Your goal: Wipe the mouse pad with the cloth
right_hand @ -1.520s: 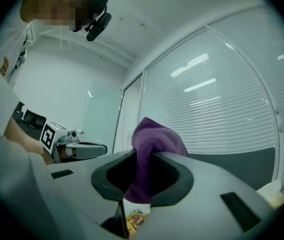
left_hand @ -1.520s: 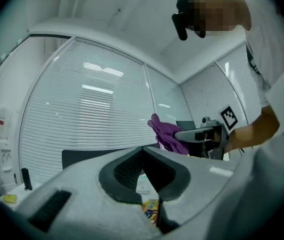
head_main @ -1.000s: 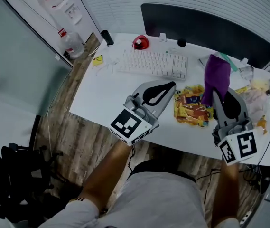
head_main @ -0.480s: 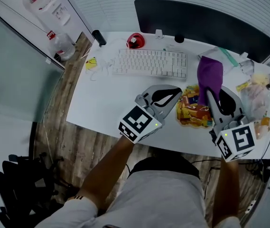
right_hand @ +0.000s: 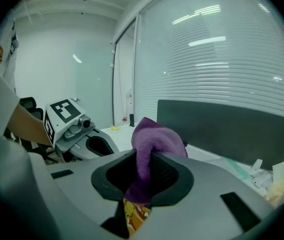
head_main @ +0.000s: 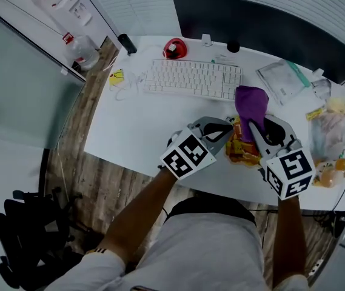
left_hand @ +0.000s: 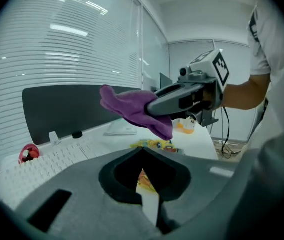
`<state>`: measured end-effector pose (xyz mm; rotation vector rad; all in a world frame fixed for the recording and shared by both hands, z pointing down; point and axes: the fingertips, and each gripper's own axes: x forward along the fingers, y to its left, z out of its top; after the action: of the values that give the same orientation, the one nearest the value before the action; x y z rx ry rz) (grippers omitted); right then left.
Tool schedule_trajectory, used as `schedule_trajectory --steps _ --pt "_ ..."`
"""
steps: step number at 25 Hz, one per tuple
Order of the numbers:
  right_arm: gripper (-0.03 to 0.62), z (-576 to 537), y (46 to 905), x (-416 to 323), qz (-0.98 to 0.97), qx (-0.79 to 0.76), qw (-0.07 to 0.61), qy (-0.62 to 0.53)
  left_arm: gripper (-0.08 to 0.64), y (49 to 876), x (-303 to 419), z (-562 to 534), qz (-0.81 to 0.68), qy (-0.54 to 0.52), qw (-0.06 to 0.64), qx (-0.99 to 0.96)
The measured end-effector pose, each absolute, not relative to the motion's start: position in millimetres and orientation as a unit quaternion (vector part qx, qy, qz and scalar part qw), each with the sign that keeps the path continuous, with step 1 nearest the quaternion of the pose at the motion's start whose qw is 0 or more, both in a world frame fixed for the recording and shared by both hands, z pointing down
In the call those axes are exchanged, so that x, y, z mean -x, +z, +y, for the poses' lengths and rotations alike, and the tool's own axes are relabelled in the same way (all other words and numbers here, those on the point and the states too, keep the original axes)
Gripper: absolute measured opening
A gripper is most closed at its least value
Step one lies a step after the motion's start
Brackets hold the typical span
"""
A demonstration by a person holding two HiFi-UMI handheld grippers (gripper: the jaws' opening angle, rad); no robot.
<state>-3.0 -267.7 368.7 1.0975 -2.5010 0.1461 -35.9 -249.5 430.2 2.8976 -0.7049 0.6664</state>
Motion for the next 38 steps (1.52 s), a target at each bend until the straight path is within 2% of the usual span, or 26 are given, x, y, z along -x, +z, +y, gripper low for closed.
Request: schedule_trajectory --steps 11,22,31,38 --pt "0.069 -275 440 30 -0.887 -0.323 0.321 0.077 0.015 497 26 -241 -0.207 0.33 0.073 -0.918" --pt "0.069 -287 492 42 -0.862 -0.266 0.421 0.095 0.015 540 24 -247 -0.177 0.434 0.048 -0.882" --pt "0.071 -290 517 32 -0.844 -0.255 0.462 0.098 0.015 550 23 -247 -0.174 0.447 0.059 -0.875" --pt "0.07 -302 518 -8 -0.825 -0.29 0.472 0.111 0.015 550 24 -246 -0.177 0.448 0.062 -0.874"
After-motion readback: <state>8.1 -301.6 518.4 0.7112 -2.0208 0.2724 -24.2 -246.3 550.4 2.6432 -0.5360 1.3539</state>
